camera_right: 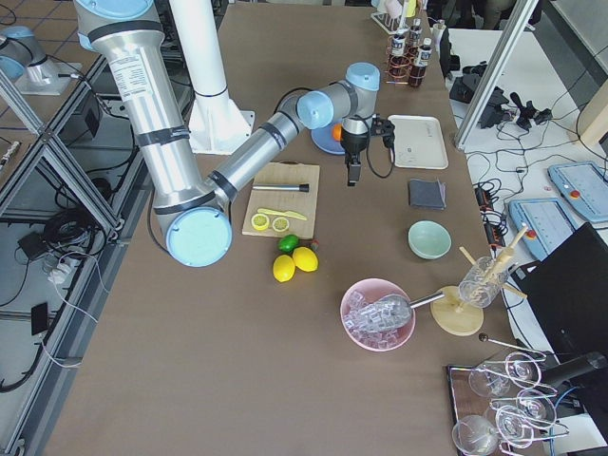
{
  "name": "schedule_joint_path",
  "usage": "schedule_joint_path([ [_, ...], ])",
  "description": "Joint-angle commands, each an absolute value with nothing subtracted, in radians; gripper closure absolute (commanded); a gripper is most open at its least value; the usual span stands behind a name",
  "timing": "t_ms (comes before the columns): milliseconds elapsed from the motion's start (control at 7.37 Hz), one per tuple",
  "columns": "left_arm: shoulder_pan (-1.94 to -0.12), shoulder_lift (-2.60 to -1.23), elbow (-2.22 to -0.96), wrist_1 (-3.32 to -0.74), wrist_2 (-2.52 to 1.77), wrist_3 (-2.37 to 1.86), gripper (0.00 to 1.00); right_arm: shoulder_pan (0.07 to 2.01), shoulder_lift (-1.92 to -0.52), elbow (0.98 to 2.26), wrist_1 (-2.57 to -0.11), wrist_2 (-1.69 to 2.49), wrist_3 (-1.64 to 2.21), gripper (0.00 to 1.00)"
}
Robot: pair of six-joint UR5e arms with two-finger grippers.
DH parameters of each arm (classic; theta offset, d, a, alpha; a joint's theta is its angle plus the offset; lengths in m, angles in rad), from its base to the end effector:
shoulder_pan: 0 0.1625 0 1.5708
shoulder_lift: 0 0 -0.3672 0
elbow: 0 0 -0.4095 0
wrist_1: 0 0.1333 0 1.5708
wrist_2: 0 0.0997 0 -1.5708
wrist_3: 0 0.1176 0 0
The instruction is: Pick orange to plate
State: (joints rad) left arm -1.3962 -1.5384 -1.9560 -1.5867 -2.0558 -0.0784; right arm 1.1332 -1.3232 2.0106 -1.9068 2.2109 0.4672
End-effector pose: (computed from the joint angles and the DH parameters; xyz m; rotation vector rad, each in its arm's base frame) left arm 0.0101 -0.5089 0.4491 0.2984 0.5218 0.1827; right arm -0.1686 -0.5091 0.3129 0.0282 -0.7178 -0.0841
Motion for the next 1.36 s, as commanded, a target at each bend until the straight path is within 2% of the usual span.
schedule_joint_path([
  [0,-1.567,-1.559,-1.902,-1.468,-2.126,0.072,0.02,1.404,-1.46,1.872,-1.907,2.305,0.048,0.0],
  [271,-1.623,-1.551,-1.833,-1.477,-2.242,0.074,0.02,1.605,-1.463,1.647,-1.905,2.313,-0.193,0.0],
  [679,-1.621,-1.545,-1.692,-1.619,-2.244,0.072,0.02,1.695,-1.546,1.623,-1.844,2.307,-0.212,0.0],
  [1221,-1.617,-1.546,-1.667,-1.644,-2.244,0.067,0.02,1.695,-1.551,1.621,-1.824,2.307,-0.206,0.0],
])
